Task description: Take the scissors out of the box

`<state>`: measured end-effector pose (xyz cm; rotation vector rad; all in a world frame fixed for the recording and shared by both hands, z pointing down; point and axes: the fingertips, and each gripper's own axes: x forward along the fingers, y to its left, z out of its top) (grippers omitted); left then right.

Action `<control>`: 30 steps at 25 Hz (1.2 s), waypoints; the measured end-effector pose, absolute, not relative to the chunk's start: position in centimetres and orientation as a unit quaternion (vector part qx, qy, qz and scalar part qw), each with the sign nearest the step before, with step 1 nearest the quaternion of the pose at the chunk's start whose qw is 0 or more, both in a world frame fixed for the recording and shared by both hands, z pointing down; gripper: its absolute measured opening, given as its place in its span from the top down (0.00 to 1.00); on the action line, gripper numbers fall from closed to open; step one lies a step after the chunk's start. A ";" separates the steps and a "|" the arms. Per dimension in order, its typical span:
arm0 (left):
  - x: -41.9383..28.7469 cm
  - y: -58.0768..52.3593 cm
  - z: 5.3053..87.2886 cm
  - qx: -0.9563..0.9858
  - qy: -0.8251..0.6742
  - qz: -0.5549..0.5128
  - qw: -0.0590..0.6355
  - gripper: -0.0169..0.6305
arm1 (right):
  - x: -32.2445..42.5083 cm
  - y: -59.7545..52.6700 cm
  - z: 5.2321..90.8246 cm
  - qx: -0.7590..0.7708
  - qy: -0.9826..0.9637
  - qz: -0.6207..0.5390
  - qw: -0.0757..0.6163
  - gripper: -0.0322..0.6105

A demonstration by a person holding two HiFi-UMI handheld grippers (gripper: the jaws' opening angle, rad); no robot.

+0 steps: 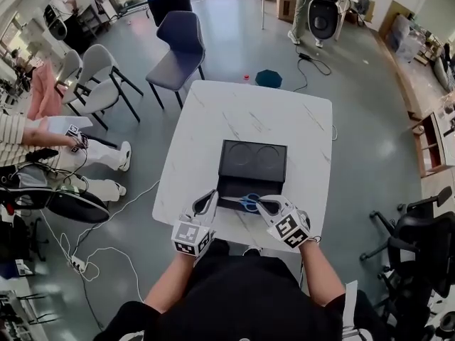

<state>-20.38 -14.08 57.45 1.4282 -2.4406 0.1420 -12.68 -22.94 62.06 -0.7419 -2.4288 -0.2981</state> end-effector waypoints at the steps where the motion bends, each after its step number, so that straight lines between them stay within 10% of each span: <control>1: -20.5 -14.0 57.6 0.498 -0.852 0.047 0.156 0.96 | -12.8 -22.8 62.4 -0.282 -0.905 -0.119 0.296 0.94; 8: -21.8 -12.5 58.0 0.496 -0.852 0.040 0.160 0.96 | -13.9 -21.9 66.2 -0.303 -0.873 -0.113 0.366 0.92; 10: -21.9 -11.8 58.4 0.494 -0.853 0.037 0.164 0.96 | -13.9 -21.9 67.5 -0.306 -0.857 -0.134 0.392 0.78; 30: -24.2 -7.2 61.0 0.459 -0.870 0.025 0.180 0.96 | -13.9 -20.8 74.6 -0.363 -0.731 -0.257 0.517 0.80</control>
